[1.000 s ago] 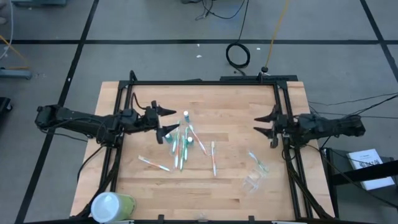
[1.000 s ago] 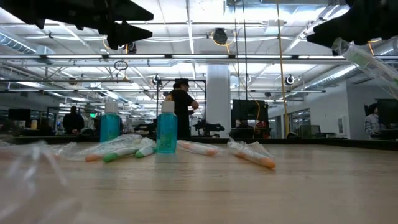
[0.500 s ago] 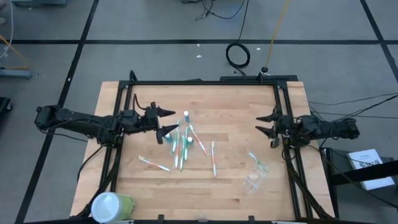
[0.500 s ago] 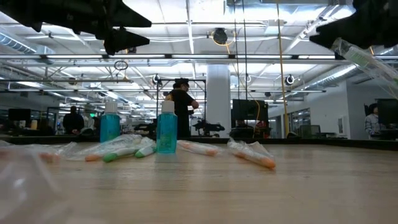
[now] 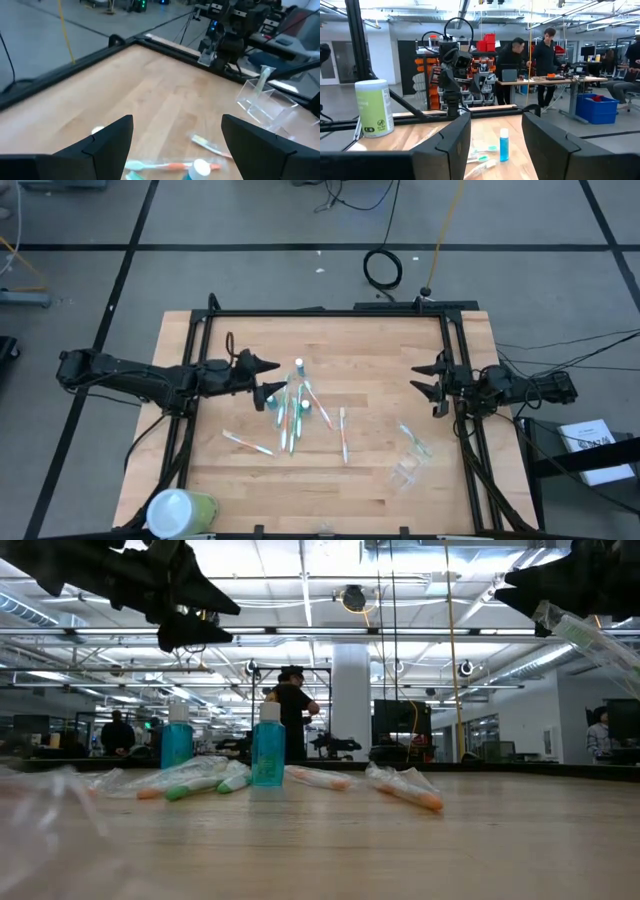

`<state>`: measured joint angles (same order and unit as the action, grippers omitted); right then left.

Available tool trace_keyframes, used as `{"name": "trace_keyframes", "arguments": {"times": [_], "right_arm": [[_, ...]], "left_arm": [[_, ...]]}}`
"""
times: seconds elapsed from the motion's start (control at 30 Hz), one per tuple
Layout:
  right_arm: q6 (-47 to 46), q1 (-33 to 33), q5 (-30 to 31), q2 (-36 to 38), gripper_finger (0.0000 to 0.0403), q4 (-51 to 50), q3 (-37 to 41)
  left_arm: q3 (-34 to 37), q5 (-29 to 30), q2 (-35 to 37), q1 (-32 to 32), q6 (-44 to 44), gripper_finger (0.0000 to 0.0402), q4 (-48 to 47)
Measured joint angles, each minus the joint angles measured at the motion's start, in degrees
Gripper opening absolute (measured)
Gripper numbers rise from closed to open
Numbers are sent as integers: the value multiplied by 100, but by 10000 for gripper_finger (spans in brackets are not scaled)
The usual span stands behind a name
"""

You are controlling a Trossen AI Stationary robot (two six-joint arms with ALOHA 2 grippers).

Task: Pick & Place toothbrushing station
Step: Put the blue mouthwash into the middle section of the transparent organizer

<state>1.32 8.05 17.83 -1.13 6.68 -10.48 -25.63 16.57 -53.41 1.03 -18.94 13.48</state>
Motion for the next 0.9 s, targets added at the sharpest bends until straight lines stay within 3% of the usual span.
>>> {"name": "trace_keyframes", "arguments": {"times": [0.17,0.4,0.73,0.9], "right_arm": [[0,0,1,-2,169,-8,0],[31,0,5,-2,169,-43,0],[-48,0,6,-2,169,-109,0],[-20,0,7,-2,169,-127,0]], "left_arm": [[-26,248,-91,-191,-830,310,-496],[-548,446,-856,-556,-1647,310,-2209],[-1110,107,-2136,-814,-1765,310,-2424],[-1115,279,-2550,-814,-2207,310,-2448]]}}
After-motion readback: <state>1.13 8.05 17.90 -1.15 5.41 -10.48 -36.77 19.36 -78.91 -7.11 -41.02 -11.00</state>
